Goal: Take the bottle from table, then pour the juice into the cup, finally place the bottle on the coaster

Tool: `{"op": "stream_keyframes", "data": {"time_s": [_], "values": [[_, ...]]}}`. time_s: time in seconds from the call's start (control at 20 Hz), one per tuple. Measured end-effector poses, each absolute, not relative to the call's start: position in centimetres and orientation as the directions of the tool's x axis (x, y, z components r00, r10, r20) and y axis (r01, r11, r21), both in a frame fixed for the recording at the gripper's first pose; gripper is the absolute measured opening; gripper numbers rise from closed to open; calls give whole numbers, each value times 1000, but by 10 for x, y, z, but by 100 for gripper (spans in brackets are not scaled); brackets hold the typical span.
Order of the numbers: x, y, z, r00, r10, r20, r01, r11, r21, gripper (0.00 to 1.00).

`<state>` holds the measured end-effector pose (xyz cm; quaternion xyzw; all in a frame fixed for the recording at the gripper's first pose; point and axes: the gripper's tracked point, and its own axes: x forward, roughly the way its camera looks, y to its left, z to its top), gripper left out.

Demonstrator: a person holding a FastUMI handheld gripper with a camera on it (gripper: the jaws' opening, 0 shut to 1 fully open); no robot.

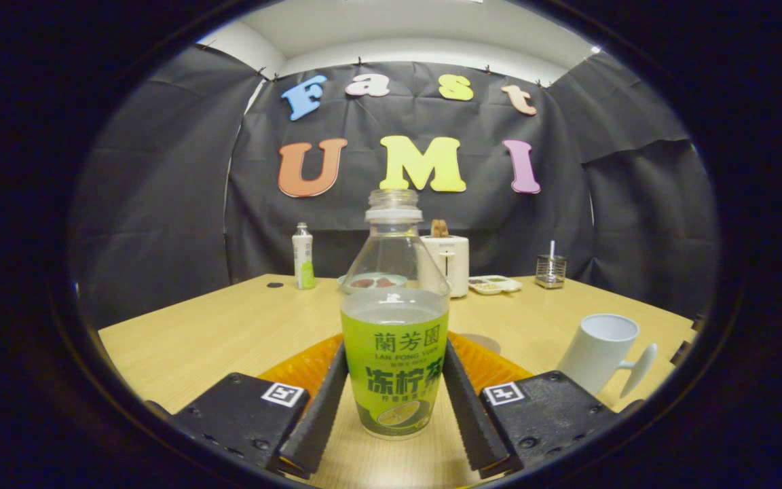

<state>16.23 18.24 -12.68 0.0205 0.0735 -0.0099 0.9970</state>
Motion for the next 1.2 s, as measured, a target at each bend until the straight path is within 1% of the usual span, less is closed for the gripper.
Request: {"op": "stream_keyframes", "data": {"time_s": [0.1,0.25,0.6,1.0,1.2], "values": [[165,187,-124,987,14,-158,-5,998,57,80],[160,187,-124,983,31,-182,-15,996,89,79],[145,182,-97,975,90,-204,-18,943,332,79],[138,156,-90,963,142,-231,3,846,534,78],[139,149,-87,968,169,-186,-6,755,655,78]]}}
